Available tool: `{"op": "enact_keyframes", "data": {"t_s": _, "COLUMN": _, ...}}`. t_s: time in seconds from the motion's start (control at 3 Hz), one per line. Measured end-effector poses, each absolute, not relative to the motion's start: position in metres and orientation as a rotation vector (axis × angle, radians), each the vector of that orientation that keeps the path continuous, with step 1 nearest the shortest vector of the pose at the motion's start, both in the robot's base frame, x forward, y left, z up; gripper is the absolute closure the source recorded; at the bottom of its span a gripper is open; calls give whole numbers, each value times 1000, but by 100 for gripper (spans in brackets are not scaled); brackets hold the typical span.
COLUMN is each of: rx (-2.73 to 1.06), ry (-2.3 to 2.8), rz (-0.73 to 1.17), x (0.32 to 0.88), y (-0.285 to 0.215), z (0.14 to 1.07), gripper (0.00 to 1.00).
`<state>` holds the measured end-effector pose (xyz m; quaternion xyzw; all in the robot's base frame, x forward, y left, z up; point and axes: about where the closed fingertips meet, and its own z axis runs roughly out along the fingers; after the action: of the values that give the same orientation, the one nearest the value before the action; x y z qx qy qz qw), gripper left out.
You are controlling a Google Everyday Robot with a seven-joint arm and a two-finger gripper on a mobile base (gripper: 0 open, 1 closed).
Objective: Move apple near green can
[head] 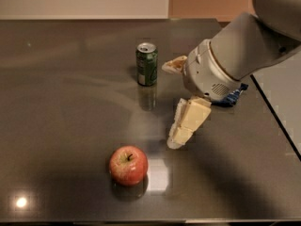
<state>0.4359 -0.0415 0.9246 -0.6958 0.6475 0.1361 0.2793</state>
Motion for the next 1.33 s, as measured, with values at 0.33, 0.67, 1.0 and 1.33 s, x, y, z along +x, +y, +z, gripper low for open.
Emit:
{"op": "enact_keyframes", "data": {"t_s": 0.33, "rx": -1967, "ry": 1662, "rz": 376, "x": 427, "y": -18, "z": 906, "gripper": 0}}
{"op": "enact_keyframes", "data": {"t_s": 0.67, "rx": -2064, "ry": 1601, "rz": 405, "x": 417, "y": 0, "z": 889, "gripper": 0}}
{"op": "enact_keyframes", "data": {"t_s": 1.0, "rx": -2171, "ry": 1501, "rz": 490, "x": 399, "y": 15, "z": 879, "gripper": 0}}
{"op": "enact_keyframes", "data": {"t_s": 1.33, "rx": -2257, "ry": 1401, "rz": 597, "x": 377, "y": 27, "z": 874, "gripper": 0}}
